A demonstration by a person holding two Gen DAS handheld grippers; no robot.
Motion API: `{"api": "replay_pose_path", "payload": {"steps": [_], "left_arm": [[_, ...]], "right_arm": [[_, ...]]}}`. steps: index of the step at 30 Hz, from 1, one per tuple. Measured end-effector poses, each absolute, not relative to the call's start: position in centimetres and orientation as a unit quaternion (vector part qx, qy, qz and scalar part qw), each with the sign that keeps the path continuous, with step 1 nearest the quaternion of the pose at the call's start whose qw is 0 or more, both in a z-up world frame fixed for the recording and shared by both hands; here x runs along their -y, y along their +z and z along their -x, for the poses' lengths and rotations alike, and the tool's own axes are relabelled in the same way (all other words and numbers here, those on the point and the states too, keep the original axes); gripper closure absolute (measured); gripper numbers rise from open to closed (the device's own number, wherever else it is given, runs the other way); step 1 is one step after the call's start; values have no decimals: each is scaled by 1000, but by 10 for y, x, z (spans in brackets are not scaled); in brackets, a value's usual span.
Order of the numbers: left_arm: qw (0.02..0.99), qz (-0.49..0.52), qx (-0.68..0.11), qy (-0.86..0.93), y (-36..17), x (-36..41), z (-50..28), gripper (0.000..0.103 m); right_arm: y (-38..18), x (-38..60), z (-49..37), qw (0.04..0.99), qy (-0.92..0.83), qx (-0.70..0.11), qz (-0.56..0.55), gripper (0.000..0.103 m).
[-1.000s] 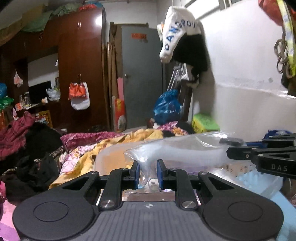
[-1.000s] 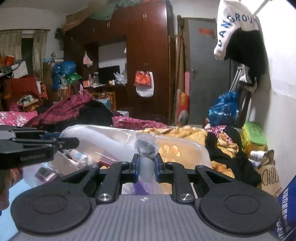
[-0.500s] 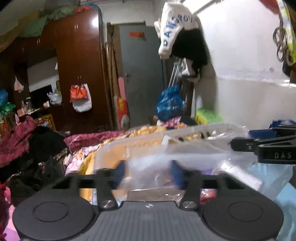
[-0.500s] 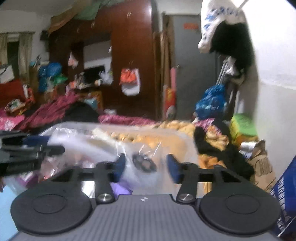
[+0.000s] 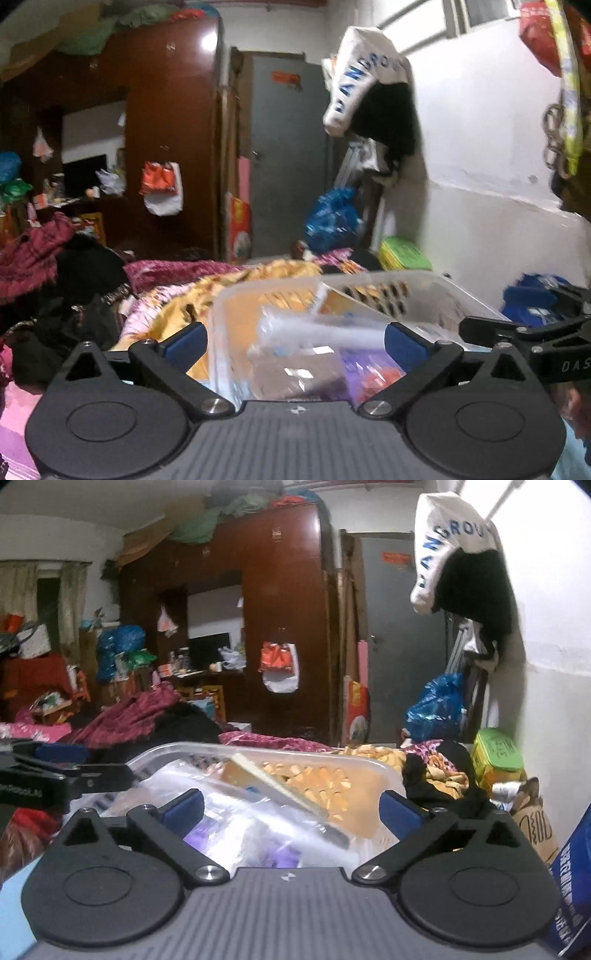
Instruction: Organize objects
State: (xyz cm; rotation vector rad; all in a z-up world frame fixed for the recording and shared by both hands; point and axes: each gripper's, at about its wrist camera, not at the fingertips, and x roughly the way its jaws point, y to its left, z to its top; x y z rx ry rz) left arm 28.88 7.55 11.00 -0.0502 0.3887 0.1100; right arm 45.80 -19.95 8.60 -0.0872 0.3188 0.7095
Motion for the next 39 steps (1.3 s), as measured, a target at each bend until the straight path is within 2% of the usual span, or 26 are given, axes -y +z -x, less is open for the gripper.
{"api": "replay_pose_path", "payload": {"steps": [8,14,18,25,31,39], "left_arm": [[986,-28,-159,50,146,-52,-200,0],[991,-54,-106,62,179,-31,-119,0],[995,-39,-86,41,172,-19,-91,0],[990,4,-139,21,108,-15,-146,0],[983,25,-173,55,55,-31,-224,0],[983,7,-173,54,34,-10,-220,0]], "right_arm": [[110,225,-400,932,321,-156,60,0],[133,259,-344,940,313,-122,65,0],[135,268,-321,945,307,-100,54,0],[100,246,-337,951,285,-102,60,0],[49,229,-394,950,266,-156,48,0],[17,237,-393,948,269,-167,12,0]]}}
